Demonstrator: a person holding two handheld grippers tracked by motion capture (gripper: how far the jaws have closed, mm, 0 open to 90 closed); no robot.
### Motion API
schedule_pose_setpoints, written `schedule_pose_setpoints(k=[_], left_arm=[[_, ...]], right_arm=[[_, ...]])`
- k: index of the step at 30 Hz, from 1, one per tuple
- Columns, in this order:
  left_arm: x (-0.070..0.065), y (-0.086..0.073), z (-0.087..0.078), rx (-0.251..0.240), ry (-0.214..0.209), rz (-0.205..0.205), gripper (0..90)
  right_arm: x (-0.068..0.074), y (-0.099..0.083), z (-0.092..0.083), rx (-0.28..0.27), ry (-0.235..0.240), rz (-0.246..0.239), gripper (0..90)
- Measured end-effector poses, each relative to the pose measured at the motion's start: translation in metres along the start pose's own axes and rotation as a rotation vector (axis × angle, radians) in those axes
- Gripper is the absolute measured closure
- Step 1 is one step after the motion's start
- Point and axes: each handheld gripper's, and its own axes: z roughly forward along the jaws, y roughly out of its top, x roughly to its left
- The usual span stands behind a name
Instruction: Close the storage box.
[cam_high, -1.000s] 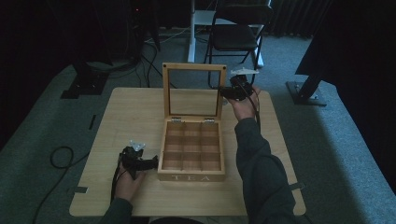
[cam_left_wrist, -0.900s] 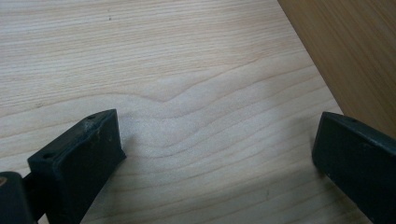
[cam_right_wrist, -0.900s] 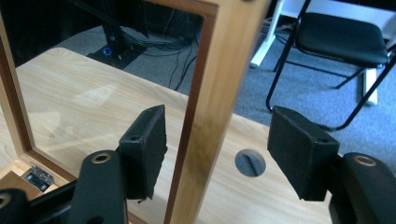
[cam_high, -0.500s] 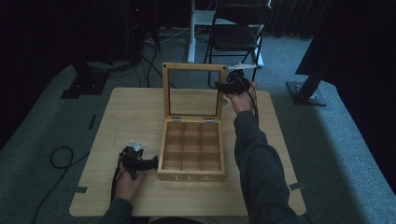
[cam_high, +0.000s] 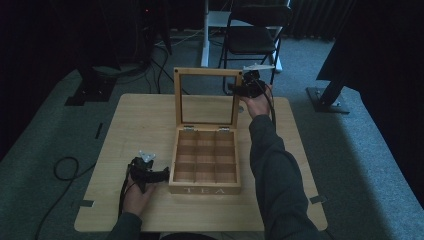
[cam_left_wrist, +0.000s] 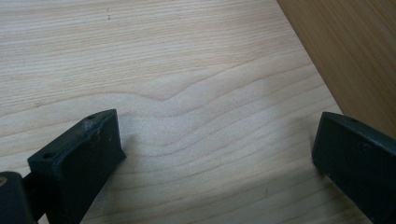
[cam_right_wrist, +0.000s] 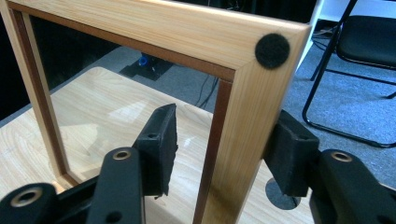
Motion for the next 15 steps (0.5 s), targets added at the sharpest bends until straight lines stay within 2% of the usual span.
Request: schedule_pose_setpoints(k=[6, 15], left_arm=[[0.0, 0.0, 0.0, -0.002, 0.0, -0.003, 1.6], [0.0, 0.0, 0.0, -0.002, 0.0, -0.004, 1.6]], right_arm=[[0.006, -0.005, -0.014, -0.02, 0.003, -0.051, 50.6], [0.018, -0.012, -0.031, -0.047, -0.004, -0.052, 51.8]])
